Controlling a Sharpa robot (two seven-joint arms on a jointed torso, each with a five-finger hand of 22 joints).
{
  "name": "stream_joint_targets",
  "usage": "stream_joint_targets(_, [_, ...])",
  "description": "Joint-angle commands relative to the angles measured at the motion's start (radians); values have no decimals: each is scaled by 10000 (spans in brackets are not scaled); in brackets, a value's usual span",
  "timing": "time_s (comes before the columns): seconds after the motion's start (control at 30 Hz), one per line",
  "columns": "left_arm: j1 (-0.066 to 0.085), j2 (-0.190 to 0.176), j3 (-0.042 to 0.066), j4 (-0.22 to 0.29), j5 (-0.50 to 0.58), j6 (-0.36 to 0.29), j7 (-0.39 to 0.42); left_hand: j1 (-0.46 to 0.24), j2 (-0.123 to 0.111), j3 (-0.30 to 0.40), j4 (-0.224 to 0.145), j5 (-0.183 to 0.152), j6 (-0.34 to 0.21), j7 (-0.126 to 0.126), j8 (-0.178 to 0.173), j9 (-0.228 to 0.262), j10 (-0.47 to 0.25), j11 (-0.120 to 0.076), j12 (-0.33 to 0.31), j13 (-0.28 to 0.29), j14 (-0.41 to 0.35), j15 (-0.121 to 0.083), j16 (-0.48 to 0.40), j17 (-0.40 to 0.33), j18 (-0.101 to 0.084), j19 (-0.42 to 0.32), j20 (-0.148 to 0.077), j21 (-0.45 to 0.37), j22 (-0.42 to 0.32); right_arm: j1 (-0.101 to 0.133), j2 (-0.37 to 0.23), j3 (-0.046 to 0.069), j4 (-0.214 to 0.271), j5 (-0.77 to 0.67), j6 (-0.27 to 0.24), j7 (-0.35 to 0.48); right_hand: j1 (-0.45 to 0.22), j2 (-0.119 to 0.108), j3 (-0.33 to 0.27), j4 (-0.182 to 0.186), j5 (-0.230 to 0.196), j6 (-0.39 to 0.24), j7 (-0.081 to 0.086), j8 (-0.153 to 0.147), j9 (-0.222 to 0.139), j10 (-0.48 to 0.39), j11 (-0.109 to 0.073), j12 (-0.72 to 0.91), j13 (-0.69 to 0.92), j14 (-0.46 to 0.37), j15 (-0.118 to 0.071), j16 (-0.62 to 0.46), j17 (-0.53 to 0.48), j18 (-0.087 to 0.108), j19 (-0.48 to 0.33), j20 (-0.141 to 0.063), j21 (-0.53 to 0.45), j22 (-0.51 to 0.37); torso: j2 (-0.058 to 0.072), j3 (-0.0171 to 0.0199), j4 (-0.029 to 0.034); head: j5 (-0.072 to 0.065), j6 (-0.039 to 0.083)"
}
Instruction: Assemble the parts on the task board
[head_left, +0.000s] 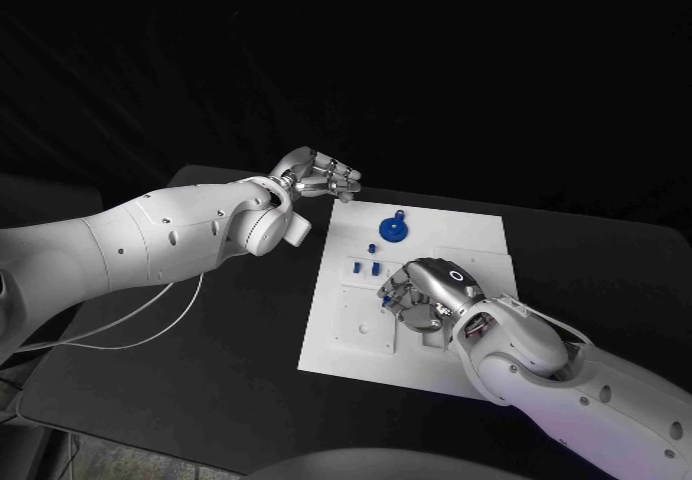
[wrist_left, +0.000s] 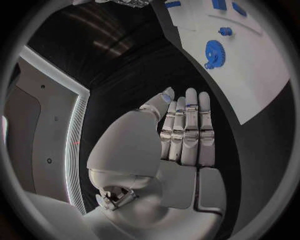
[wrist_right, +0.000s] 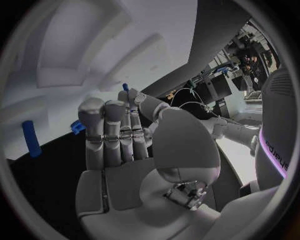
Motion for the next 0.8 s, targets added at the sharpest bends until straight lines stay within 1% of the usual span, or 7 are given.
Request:
stream_joint_targets(0.03, [8, 10, 11, 8, 62, 55, 93, -27, -56, 24, 16, 14, -93, 0, -47, -11, -94, 24, -43, -16, -37, 48, 14, 10, -152, 25, 38, -14, -25, -20, 9, -6, 6, -182, -4, 51, -88, 23, 33, -11, 46, 53, -2, 43, 12, 55, 1, -67, 10, -3, -56, -29, 13, 197, 530, -60, 62, 778, -1, 3, 7, 24, -26])
stream_joint_targets(0.13, [8, 3, 11, 5, 62, 52, 91, -27, -56, 24, 16, 14, -93, 0, -47, -11, -94, 24, -43, -16, -37, 48, 14, 10, -152, 25, 38, -14, -25, -26, 8, -9, 3, -184, 8, 50, -88, 23, 33, -11, 46, 53, -2, 43, 12, 55, 1, -67, 10, -3, -56, -29, 13, 197, 530, -60, 62, 778, 0, 2, 13, 33, -38])
stream_joint_targets(0.33, [8, -6, 11, -10, 62, 51, 91, -27, -56, 24, 16, 14, -93, 0, -47, -11, -94, 24, -43, -16, -37, 48, 14, 10, -152, 25, 38, -14, -25, -31, 10, -15, 20, -182, 52, 54, -88, 23, 33, -11, 46, 53, -2, 43, 12, 55, 1, -67, 10, -3, -56, -29, 13, 197, 530, -60, 62, 778, -4, 2, 4, 72, -74])
stream_joint_targets(0.47, [8, -8, 11, -17, 62, 56, 93, -27, -56, 24, 16, 14, -93, 0, -47, -11, -94, 24, -43, -16, -37, 48, 14, 10, -152, 25, 38, -14, -25, -35, 5, -27, 31, -181, 96, 55, -97, 22, 24, -13, 46, 60, -3, 43, 16, 62, -1, -69, 11, -4, -59, -33, 13, 197, 528, -61, 62, 773, -1, 2, 5, 113, -131])
stream_joint_targets(0.8, [7, -18, 11, -25, 63, 32, 105, -27, -56, 24, 16, 14, -93, 0, -47, -11, -94, 24, -43, -16, -37, 48, 14, 10, -152, 25, 38, -14, -25, -38, -8, -62, -6, -135, 183, 75, -99, 20, 11, -18, 46, 64, -4, 43, 18, 65, -3, -71, 10, -5, -61, -35, 13, 198, 527, -63, 51, 768, -3, 0, 5, 138, -161])
